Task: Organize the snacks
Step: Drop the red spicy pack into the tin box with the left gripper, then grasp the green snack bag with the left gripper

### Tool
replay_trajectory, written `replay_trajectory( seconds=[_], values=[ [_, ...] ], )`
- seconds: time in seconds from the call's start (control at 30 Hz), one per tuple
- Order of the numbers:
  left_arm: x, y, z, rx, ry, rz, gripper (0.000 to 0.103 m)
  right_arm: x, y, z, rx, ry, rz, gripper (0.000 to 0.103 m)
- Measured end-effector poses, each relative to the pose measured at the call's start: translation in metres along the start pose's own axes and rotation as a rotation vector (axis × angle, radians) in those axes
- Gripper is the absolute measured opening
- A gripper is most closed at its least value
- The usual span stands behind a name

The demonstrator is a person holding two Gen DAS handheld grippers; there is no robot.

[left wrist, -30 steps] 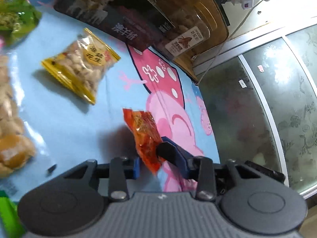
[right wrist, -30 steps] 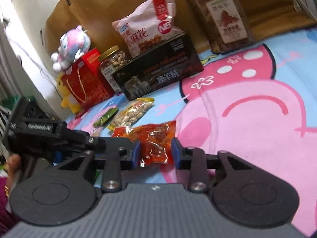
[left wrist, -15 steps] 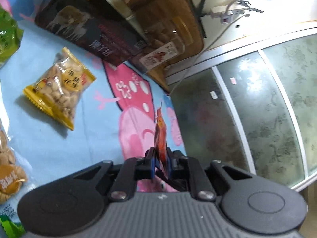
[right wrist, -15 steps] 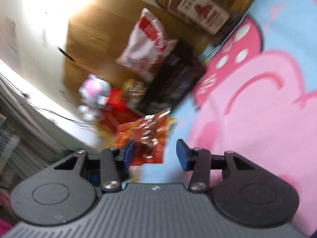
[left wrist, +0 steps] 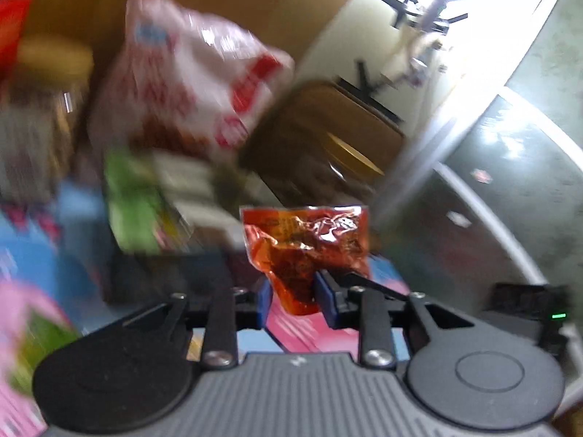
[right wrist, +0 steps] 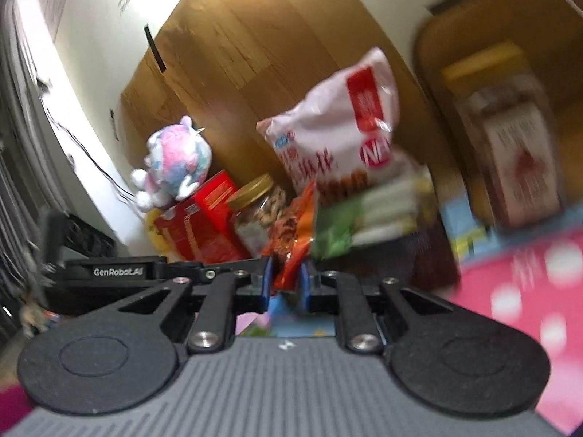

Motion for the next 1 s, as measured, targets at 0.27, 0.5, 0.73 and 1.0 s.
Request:
replay_trajectory(
  seconds=[0.27, 0.5, 0.73, 1.0],
  values=[
    [0.022, 0.043, 0.051, 0.288, 0.126, 0.052, 0.024, 0.001, 0.088, -0.025, -0.131, -0.14, 0.095, 0.023],
    [0.015, 0.036, 0.072, 0.364, 0.1, 0.038, 0.044, 0.007, 0.064, -0.028, -0.205, -0.185, -0.032, 0.06],
    [-0.006, -0.03, 0.051, 0.264, 0.062, -0.074, 0.044, -0.031, 0.012, -0.009, -0.111, -0.134, -0.032, 0.06],
    [-0.067, -0.079, 0.097, 0.318, -0.134, -0.038, 0.044, -0.092, 0.04, -0.021, -0.183, -0.108, 0.168, 0.06]
  ],
)
Point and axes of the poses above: each gripper's, at about its wrist camera, not at the fingertips, and y roughly the way its jaws point, z to its left, x to its top, the point moved 9 cm from there along y, roughly the way its jaws point, and after that the axes turned 11 degrees about y, right-handed, at the moved point
